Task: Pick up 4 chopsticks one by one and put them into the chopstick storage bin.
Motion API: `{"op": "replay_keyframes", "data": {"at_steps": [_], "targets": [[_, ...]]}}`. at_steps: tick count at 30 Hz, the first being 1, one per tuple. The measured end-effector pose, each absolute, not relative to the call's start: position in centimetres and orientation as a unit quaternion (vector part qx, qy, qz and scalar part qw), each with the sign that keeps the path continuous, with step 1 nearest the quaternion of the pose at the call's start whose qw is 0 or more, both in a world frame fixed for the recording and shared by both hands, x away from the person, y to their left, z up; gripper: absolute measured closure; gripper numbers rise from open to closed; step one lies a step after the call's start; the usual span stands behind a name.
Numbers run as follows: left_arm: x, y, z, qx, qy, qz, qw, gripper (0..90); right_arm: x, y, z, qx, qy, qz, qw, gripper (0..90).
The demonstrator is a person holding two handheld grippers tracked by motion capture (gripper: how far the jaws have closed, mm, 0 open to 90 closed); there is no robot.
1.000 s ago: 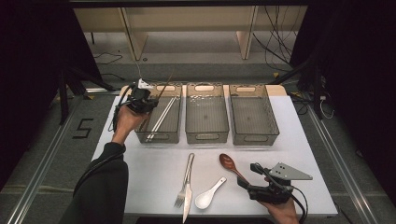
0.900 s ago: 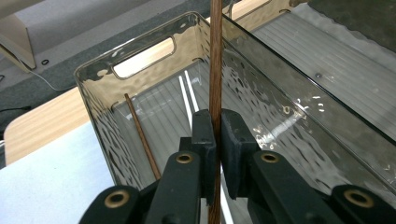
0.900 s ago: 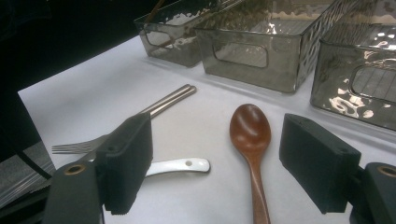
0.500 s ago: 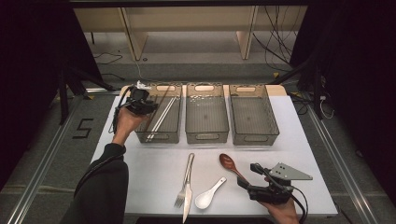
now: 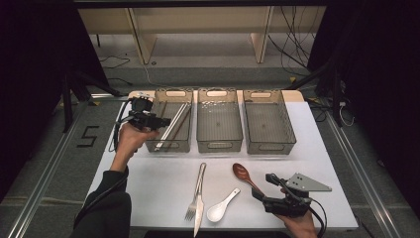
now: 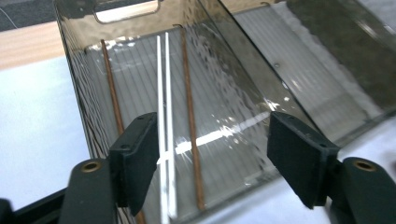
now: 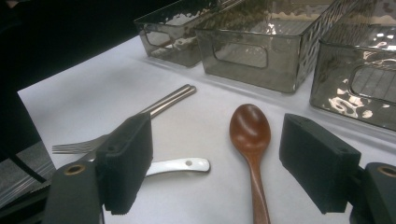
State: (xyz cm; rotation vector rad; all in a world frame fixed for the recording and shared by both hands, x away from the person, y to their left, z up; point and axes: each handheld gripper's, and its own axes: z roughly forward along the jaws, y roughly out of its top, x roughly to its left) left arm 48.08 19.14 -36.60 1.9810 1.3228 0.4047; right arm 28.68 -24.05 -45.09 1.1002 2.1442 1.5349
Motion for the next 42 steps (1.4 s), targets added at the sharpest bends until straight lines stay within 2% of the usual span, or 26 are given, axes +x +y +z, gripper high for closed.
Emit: {"op": "replay_keyframes", "data": {"at_steps": [13,22,28,32,42], "targets": [[44.5,18.6,-37.5,0.781,0.498,0.151,0.345,28.5,28.7,-23.9,-45.1,0.38,0.744,0.532,0.142,26.6],[43.5,18.4,-38.3,0.78,0.49,0.156,0.357,26.2,28.7,-23.9,-45.0,0.377,0.745,0.532,0.142,26.6],[42.1,18.4,-38.7,0.774,0.476,0.166,0.384,22.4,28.7,-23.9,-45.0,0.377,0.745,0.531,0.142,26.6],[41.0,18.6,-39.3,0.763,0.462,0.158,0.423,20.2,28.7,-23.9,-45.0,0.378,0.747,0.529,0.141,26.6],[38.1,18.1,-41.1,0.765,0.426,0.15,0.459,16.0,28.8,-24.1,-45.2,0.386,0.745,0.526,0.138,26.7]]}}
